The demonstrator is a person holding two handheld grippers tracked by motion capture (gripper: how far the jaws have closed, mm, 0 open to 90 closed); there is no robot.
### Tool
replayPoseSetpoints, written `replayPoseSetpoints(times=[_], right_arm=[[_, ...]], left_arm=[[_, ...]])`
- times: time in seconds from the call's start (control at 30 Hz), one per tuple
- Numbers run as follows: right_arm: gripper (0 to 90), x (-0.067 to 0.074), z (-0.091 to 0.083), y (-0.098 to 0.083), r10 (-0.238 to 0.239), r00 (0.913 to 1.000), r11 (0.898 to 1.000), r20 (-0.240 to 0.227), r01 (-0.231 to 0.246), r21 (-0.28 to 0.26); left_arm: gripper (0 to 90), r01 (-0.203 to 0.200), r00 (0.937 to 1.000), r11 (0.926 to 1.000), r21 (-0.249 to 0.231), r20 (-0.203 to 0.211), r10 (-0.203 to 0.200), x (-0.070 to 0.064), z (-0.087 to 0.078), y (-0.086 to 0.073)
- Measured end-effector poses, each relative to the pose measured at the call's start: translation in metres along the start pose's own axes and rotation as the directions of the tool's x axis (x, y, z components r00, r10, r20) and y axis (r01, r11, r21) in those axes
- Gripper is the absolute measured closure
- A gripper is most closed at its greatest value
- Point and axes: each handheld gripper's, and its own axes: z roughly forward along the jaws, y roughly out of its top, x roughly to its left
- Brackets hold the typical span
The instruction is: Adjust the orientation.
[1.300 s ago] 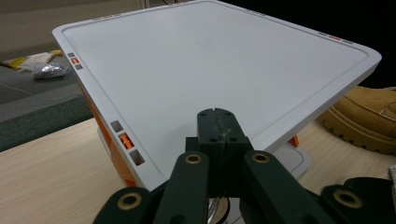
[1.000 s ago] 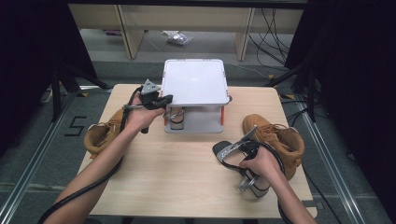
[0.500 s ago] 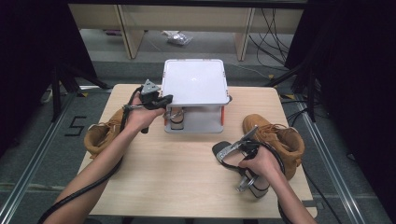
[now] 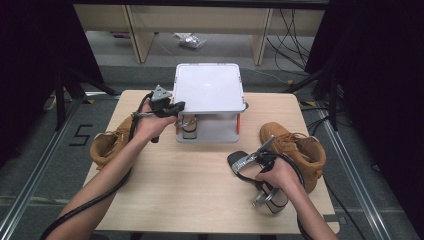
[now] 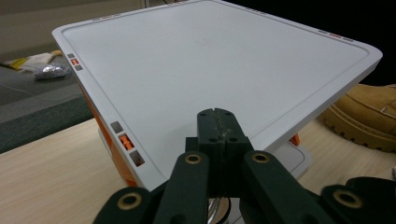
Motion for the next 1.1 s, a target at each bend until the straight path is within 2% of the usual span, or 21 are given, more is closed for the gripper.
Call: replayPoseSetpoints(times=[0.17, 0.27, 0.4, 0.43, 0.5, 0.57, 0.7, 0.73, 0.77, 0.83, 0.9, 0.93, 0.97, 1.0, 1.03, 1.07, 1.1], right_arm=[[41.7, -0.002, 0.001, 0.003, -0.040, 0.9992, 0.999, -0.008, 0.040, 0.009], [40.0, -0.002, 0.002, 0.007, -0.019, 0.9997, 1.000, -0.016, 0.019, -0.013], [40.0, -0.002, 0.007, 0.011, -0.032, 0.9994, 0.999, -0.011, 0.032, -0.009], [40.4, -0.002, 0.007, 0.012, -0.030, 0.9993, 0.999, -0.021, 0.031, 0.012], [40.6, -0.001, 0.008, 0.012, -0.039, 0.9992, 0.999, -0.006, 0.039, 0.004], [41.1, 0.000, 0.007, 0.013, -0.045, 0.9988, 0.999, -0.018, 0.046, 0.011], [42.2, 0.001, 0.007, 0.014, -0.035, 0.9994, 0.999, -0.008, 0.035, 0.014], [42.3, 0.003, 0.006, 0.013, -0.014, 0.9998, 1.000, -0.013, 0.014, 0.027], [42.3, 0.002, 0.007, 0.013, -0.023, 0.9997, 1.000, -0.001, 0.023, 0.010], [42.5, 0.003, 0.007, 0.012, 0.016, 0.9998, 1.000, -0.010, -0.016, -0.003], [42.5, 0.002, 0.007, 0.011, 0.031, 0.9993, 1.000, -0.022, -0.031, 0.000], [42.5, 0.003, 0.008, 0.010, 0.034, 0.9994, 0.999, -0.002, -0.034, -0.025], [42.6, 0.003, 0.007, 0.010, 0.042, 0.9991, 0.999, -0.006, -0.042, -0.021], [42.6, 0.003, 0.006, 0.010, 0.045, 0.9990, 0.999, 0.003, -0.045, -0.028], [42.6, 0.003, 0.004, 0.009, 0.048, 0.9988, 0.998, -0.007, -0.048, -0.027], [42.6, 0.001, 0.003, 0.009, 0.039, 0.9992, 0.998, -0.005, -0.039, -0.058], [42.6, 0.001, 0.003, 0.009, 0.039, 0.9992, 0.998, -0.005, -0.039, -0.058]], left_arm=[[89.5, 0.001, 1.0000, 1.0000, 0.000, 0.001, -0.001, 0.000, 0.000, 0.000], [89.6, -0.001, 1.0000, 1.0000, 0.001, 0.001, 0.001, 0.000, 0.000, 0.000], [89.5, 0.001, 1.0000, 1.0000, 0.000, 0.002, -0.001, 0.000, 0.000, 0.000], [89.5, 0.001, 1.0000, 1.0000, 0.000, 0.002, -0.001, 0.001, 0.000, 0.000], [89.5, 0.001, 1.0000, 1.0000, 0.000, 0.002, -0.001, 0.001, 0.000, 0.000], [89.5, 0.001, 1.0000, 1.0000, 0.001, 0.002, -0.001, 0.000, 0.000, 0.000], [89.6, 0.000, 1.0000, 1.0000, -0.001, 0.001, 0.000, 0.000, 0.000, 0.000], [89.5, 0.001, 1.0000, 1.0000, -0.001, 0.001, -0.001, 0.000, 0.000, 0.000], [89.5, 0.002, 1.0000, 1.0000, -0.002, 0.002, -0.002, 0.001, 0.000, 0.000], [89.5, 0.000, 1.0000, 1.0000, 0.002, 0.002, 0.000, 0.000, 0.000, 0.000], [89.5, -0.001, 1.0000, 1.0000, 0.003, 0.002, 0.001, 0.000, 0.000, 0.001], [89.5, -0.001, 1.0000, 1.0000, 0.003, 0.002, 0.001, 0.000, 0.000, 0.001], [89.6, -0.001, 1.0000, 1.0000, 0.003, 0.002, 0.001, 0.000, 0.000, 0.001], [89.6, 0.000, 1.0000, 1.0000, 0.002, 0.002, 0.000, 0.000, 0.000, 0.000], [89.6, -0.001, 1.0000, 1.0000, 0.002, 0.002, 0.001, 0.000, 0.000, 0.000], [89.5, -0.002, 1.0000, 1.0000, 0.002, 0.001, 0.002, 0.000, 0.000, 0.000], [89.5, -0.001, 1.0000, 1.0000, 0.002, 0.001, 0.001, 0.000, 0.000, 0.000]])
